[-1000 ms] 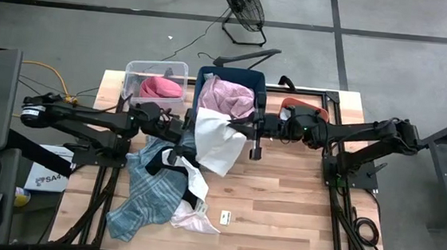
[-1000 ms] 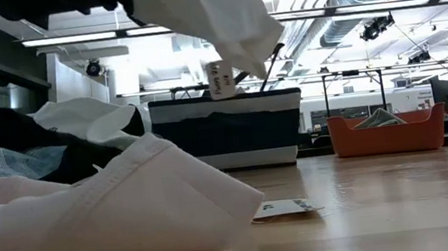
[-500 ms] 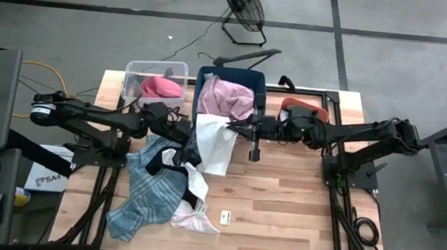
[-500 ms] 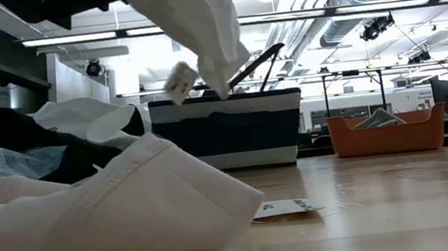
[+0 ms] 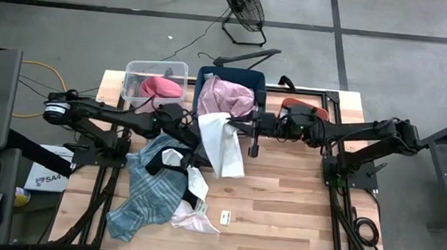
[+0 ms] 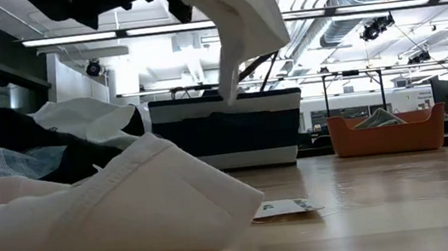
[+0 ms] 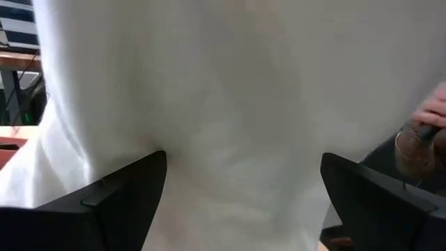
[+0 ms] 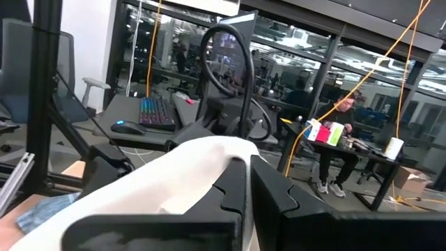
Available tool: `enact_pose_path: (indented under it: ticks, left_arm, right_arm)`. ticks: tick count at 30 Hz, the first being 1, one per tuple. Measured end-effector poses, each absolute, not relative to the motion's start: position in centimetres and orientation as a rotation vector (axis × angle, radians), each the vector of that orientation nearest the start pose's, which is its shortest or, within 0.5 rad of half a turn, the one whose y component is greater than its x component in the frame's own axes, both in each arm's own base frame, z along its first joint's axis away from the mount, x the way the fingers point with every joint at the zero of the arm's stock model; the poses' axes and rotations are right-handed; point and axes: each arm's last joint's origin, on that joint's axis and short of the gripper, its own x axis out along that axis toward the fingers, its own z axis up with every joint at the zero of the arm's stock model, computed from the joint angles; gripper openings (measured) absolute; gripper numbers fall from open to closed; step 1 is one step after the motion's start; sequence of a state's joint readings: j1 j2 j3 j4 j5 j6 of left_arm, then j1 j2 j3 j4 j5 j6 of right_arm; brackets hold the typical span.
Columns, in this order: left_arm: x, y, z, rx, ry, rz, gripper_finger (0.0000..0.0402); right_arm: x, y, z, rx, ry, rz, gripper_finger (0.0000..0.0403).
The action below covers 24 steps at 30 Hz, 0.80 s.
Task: Pick & Place Cloths
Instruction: Put the white boxer into the transparent bin
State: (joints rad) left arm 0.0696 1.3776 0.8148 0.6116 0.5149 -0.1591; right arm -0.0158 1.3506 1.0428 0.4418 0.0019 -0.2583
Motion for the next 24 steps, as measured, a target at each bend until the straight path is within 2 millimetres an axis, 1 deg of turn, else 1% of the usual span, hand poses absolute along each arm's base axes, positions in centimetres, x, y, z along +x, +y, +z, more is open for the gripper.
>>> enact_pose_path:
  ticks: [4, 7, 10, 12, 17, 19, 20, 21, 24]
  left_arm:
    - [30.3, 0.7, 28.99, -0.143, -0.021, -0.443, 0.0357]
    - [30.29, 0.74, 29.12, -0.146, -0.033, -0.441, 0.0325]
    - [30.29, 0.75, 29.22, -0.146, -0.043, -0.441, 0.0273]
    - [30.29, 0.75, 29.2, -0.147, -0.041, -0.441, 0.0231]
    - [30.29, 0.77, 29.21, -0.134, -0.044, -0.436, 0.0103]
    - [30.3, 0.77, 29.16, -0.122, -0.043, -0.436, 0.0043]
    - [30.3, 0.78, 29.08, -0.116, -0.037, -0.435, 0.0022]
    - [30.3, 0.78, 29.01, -0.114, -0.029, -0.434, 0.0013]
    - [30.24, 0.79, 28.8, -0.098, -0.005, -0.43, 0.0011]
  right_arm:
    - [30.99, -0.51, 35.61, -0.259, -0.121, -0.034, 0.0003]
    - [30.99, -0.51, 35.59, -0.259, -0.12, -0.034, 0.0003]
    - [31.0, -0.5, 35.57, -0.259, -0.118, -0.033, 0.0003]
    - [31.0, -0.5, 35.56, -0.26, -0.116, -0.033, 0.0003]
    - [31.0, -0.5, 35.5, -0.26, -0.11, -0.032, 0.0003]
    - [31.02, -0.46, 35.36, -0.258, -0.093, -0.052, 0.0003]
    - [31.03, -0.37, 35.26, -0.257, -0.079, -0.072, 0.0003]
    - [31.03, -0.25, 35.17, -0.258, -0.067, -0.094, 0.0003]
    - [30.61, 0.38, 35.27, -0.279, -0.036, -0.149, 0.0003]
